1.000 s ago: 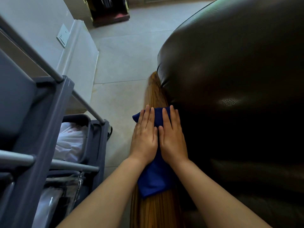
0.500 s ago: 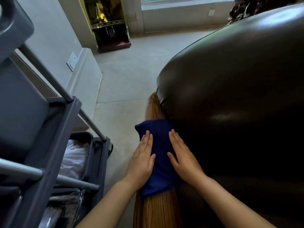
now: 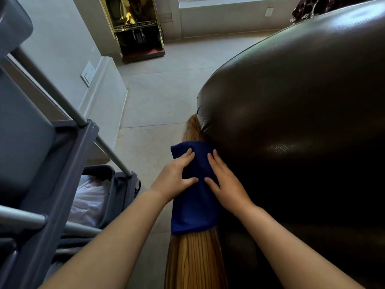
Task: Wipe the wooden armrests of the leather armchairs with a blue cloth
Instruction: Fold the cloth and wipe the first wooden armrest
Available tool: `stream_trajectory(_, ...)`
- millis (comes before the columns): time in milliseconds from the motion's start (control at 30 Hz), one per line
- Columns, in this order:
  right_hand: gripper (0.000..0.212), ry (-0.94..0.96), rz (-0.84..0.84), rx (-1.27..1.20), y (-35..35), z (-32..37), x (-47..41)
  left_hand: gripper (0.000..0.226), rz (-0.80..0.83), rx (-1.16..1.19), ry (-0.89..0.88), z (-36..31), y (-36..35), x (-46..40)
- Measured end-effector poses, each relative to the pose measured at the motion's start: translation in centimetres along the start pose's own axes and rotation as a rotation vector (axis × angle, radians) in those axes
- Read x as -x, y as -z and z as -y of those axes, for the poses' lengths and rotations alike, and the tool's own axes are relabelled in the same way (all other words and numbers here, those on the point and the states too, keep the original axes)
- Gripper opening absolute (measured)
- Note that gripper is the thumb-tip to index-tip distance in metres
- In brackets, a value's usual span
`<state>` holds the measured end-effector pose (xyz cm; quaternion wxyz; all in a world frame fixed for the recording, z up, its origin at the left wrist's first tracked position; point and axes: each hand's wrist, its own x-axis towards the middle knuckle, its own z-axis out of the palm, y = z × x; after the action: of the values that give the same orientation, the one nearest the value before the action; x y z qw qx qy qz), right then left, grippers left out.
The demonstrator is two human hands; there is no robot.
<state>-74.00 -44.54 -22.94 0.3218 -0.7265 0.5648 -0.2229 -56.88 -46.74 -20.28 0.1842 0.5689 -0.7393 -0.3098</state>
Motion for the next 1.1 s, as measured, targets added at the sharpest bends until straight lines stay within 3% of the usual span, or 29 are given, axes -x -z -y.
stream_trajectory(100, 0.056, -0.009, -0.149, -0.035, 0.3, 0.3, 0.2, 0.064, -0.076, -0.04, 0.018, -0.1, 0.2, 0.4)
stream_trajectory(233, 0.046, 0.017, -0.195, 0.094, 1.1, 1.0, 0.5, 0.047, -0.113, -0.148, -0.005, -0.9, 0.3, 1.5)
stream_trajectory(467, 0.039, 0.08, -0.003, 0.339, 3.3, 1.7, 2.6, 0.035, 0.024, -0.415, -0.059, -2.9, 0.5, 3.9)
stream_trajectory(600, 0.033, 0.063, 0.071, 0.276, 3.7, 1.8, 4.6, 0.026, 0.154, -0.441, -0.053, -4.5, 0.9, 5.2)
stream_trajectory(833, 0.025, -0.055, 0.274, 0.093, 5.6, 2.8, 6.4, 0.024, 0.462, -0.265, 0.023, -7.1, 3.2, 7.4)
stream_trajectory(1100, 0.018, -0.07, 0.338, 0.054, 12.7, 7.9, 7.1, 0.02, 0.314, -0.073, 0.15, -11.0, 9.5, 9.2)
